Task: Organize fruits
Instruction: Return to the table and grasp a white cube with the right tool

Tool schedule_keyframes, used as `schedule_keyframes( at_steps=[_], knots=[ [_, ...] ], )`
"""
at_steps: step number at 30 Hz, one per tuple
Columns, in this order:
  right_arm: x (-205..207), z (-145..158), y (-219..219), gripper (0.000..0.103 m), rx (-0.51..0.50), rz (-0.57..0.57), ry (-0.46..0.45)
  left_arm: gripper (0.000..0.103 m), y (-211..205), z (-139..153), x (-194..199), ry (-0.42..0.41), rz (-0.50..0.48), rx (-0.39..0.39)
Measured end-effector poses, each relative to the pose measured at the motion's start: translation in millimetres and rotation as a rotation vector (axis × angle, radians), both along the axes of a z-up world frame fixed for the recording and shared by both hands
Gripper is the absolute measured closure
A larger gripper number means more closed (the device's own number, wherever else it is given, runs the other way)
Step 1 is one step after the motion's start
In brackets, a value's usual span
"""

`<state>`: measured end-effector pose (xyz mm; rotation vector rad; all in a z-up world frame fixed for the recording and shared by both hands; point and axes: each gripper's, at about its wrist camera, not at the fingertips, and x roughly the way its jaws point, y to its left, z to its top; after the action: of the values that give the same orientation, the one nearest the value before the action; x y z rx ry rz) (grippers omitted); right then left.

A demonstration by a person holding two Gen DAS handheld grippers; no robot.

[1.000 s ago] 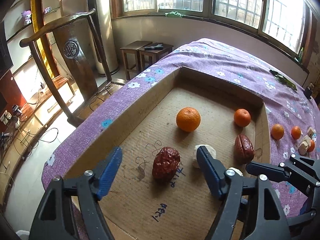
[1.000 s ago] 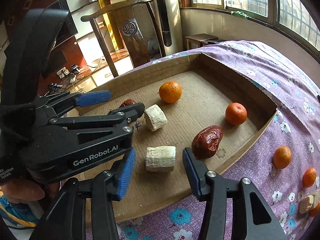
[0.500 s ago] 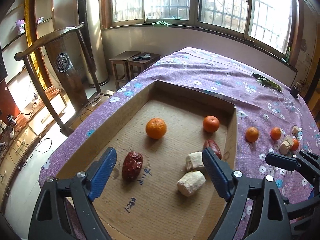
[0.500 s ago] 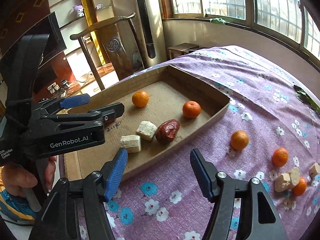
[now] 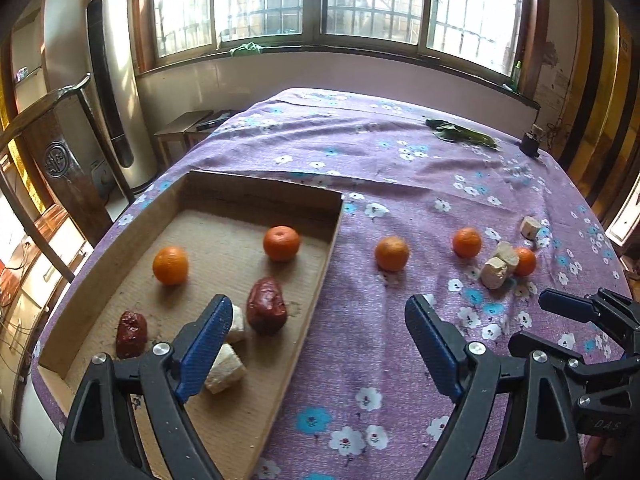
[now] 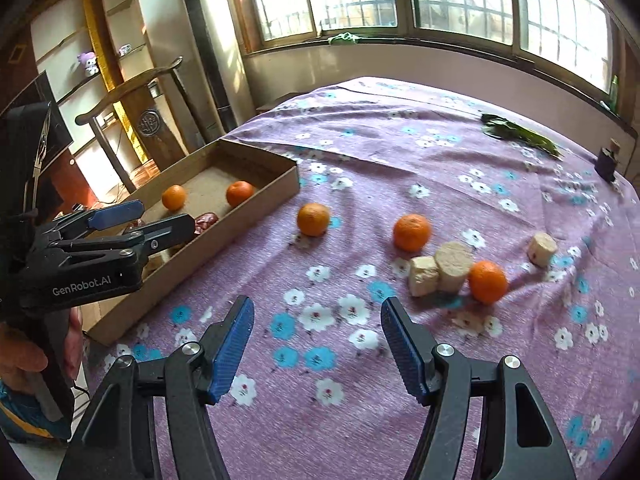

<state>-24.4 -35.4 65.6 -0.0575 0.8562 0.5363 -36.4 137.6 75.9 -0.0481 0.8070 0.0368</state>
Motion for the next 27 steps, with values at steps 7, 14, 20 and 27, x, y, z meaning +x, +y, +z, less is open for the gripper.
schedule_keyframes(
  at_steps=[7, 14, 20, 27],
  knots=[
    [2, -9, -48, 0.033, 0.011, -0.092, 0.017, 0.016, -37, -7, 14, 0.023, -0.074, 0.008],
    [14, -19, -64, 0.033, 0.030, -0.108, 0.031, 0.016, -57, -16, 28, 0.055, -0.116, 0.017],
    [31, -24, -51, 0.033, 0.065, -0.038, 0.056, 0.016, -54, -18, 35, 0.065, -0.101, 0.017],
    [61, -37, -38, 0.033, 0.072, 0.015, 0.110, 0.016, -47, -20, 46, 0.076, -0.078, 0.014]
  ],
)
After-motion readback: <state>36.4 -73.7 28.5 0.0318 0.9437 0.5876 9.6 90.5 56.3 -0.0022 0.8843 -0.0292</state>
